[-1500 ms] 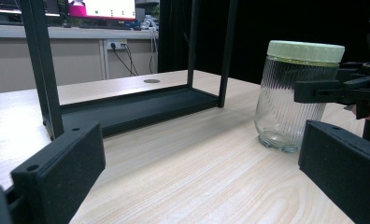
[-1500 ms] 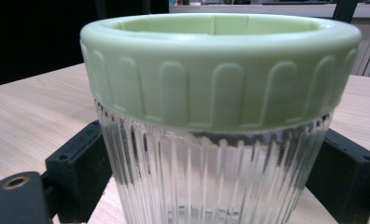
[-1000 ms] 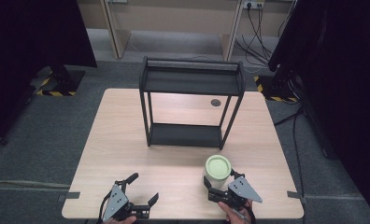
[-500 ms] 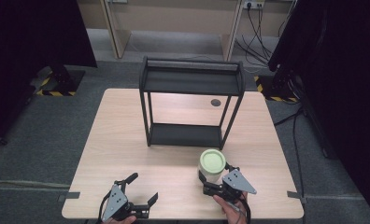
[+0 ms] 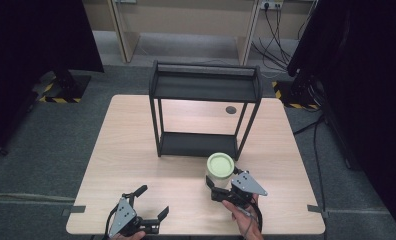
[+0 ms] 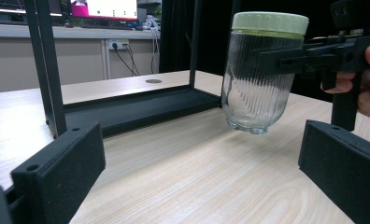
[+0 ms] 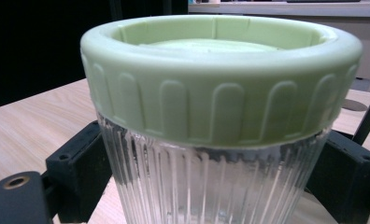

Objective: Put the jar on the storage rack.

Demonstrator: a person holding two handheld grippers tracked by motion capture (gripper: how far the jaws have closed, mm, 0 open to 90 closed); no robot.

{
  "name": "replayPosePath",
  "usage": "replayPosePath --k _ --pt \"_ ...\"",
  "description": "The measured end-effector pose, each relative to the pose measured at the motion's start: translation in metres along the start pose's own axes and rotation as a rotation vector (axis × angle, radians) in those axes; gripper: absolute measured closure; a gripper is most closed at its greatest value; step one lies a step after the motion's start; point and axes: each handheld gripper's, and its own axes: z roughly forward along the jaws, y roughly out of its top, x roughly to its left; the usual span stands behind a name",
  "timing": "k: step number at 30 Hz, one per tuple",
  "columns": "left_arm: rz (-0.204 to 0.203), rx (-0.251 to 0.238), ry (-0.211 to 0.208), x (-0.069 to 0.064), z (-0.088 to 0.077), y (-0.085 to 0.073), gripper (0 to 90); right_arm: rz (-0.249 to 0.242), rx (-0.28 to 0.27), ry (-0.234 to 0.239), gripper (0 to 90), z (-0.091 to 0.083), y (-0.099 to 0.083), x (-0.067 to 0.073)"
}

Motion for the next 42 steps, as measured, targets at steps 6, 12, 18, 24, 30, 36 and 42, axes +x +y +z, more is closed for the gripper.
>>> replayPosePath --k 6,12,18,24,30,36,42 --pt "0.0 0.0 0.001 0.0 0.0 0.0 0.0 -0.01 0.005 -0.002 11.6 0.009 0.01 0.002" --pt "-0.001 0.0 0.002 0.001 0.0 0.0 0.0 -0.009 -0.002 -0.006 11.6 0.019 0.019 0.0" --pt "-0.001 -0.001 0.002 0.001 -0.001 0.0 0.0 -0.007 0.002 -0.012 11.5 0.027 0.025 -0.002" --pt "-0.001 0.0 0.002 0.001 0.0 0.0 0.0 -0.013 0.005 -0.022 11.5 0.034 0.03 -0.003" --pt "-0.002 -0.001 0.001 0.001 -0.001 0.0 0.0 -0.017 0.007 -0.034 11.5 0.041 0.037 -0.005" --pt "-0.003 -0.001 0.001 0.001 -0.001 0.0 0.0 -0.025 0.006 -0.045 11.6 0.049 0.043 -0.006" --pt "-0.003 -0.001 0.001 0.001 -0.001 0.0 0.0 -0.03 0.012 -0.058 11.6 0.059 0.048 -0.007"
